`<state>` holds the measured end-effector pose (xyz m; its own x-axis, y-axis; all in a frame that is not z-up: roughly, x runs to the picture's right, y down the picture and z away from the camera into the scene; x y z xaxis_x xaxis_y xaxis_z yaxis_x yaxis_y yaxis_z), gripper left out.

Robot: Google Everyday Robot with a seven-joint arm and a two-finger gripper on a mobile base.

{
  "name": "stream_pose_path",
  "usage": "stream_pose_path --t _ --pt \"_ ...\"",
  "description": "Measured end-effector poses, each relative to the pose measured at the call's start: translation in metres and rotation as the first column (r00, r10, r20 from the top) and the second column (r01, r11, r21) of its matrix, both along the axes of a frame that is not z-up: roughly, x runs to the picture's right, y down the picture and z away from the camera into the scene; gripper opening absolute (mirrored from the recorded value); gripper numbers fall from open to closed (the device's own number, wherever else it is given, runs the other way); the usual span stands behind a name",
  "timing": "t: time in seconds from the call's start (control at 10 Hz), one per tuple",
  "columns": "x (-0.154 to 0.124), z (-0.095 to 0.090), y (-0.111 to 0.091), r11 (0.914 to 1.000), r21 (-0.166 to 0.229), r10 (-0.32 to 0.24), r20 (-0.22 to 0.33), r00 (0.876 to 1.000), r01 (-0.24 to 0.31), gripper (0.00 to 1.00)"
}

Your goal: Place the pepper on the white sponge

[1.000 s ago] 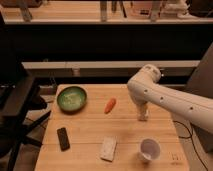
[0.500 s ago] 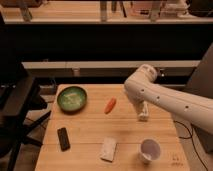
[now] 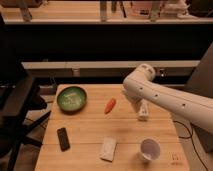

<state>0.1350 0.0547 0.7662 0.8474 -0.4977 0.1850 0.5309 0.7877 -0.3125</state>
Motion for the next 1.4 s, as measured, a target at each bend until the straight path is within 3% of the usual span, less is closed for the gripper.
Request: stream_pose_path --t 0.8,1.4 --pt "-0.016 0.018 -0.004 0.9972 -0.003 -0.075 0.083 0.994 0.075 0.80" --pt "-0.026 0.034 -0.002 0.9903 -0.011 -0.136 0.132 0.982 0.138 0.80"
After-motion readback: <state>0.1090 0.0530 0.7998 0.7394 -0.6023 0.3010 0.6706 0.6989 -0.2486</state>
